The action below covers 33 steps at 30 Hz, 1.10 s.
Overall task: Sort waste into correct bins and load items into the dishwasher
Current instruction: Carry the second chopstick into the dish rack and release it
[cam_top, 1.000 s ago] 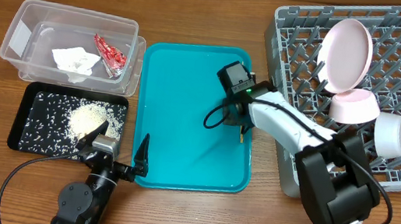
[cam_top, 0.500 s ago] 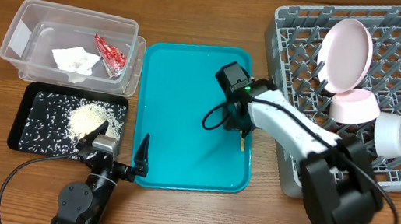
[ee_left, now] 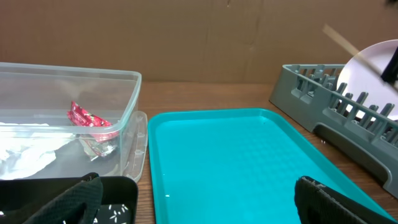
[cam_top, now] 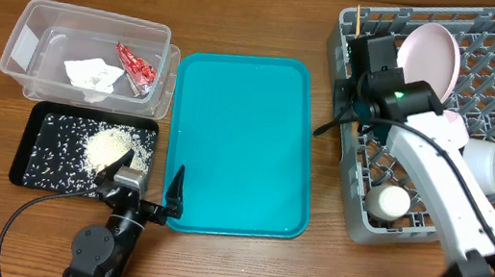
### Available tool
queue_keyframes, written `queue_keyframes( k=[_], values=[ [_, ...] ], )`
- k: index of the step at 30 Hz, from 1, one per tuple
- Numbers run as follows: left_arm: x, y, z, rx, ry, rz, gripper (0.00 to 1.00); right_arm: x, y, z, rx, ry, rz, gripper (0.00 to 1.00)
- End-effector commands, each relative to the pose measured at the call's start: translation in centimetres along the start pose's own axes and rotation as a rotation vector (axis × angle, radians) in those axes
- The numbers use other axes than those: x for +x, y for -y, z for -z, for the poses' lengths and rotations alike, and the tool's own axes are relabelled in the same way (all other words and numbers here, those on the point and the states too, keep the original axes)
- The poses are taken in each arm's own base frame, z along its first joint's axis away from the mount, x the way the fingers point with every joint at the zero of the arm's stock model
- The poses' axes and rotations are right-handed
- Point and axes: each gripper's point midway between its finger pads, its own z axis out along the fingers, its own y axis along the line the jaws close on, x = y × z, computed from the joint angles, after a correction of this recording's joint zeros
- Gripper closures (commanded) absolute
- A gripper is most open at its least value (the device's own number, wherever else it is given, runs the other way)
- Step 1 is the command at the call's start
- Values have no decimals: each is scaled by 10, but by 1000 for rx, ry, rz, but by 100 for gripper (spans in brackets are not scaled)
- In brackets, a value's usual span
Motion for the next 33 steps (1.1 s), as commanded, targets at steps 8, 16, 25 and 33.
queue_keyframes(
  k=[8, 16, 25, 33],
  values=[
    [0, 0, 0, 4, 6, 0, 0, 21, 34, -32, 131, -104, 87, 65],
    [0, 0, 0, 4, 6, 0, 0, 48, 6, -22, -29, -213, -31, 51],
    [0, 0, 0, 4, 6, 0, 0, 74, -25, -10, -219, -336, -41, 65],
    [0, 0, 0, 4, 6, 0, 0, 71, -52, -3, -378, -339, -69, 65]
  ],
)
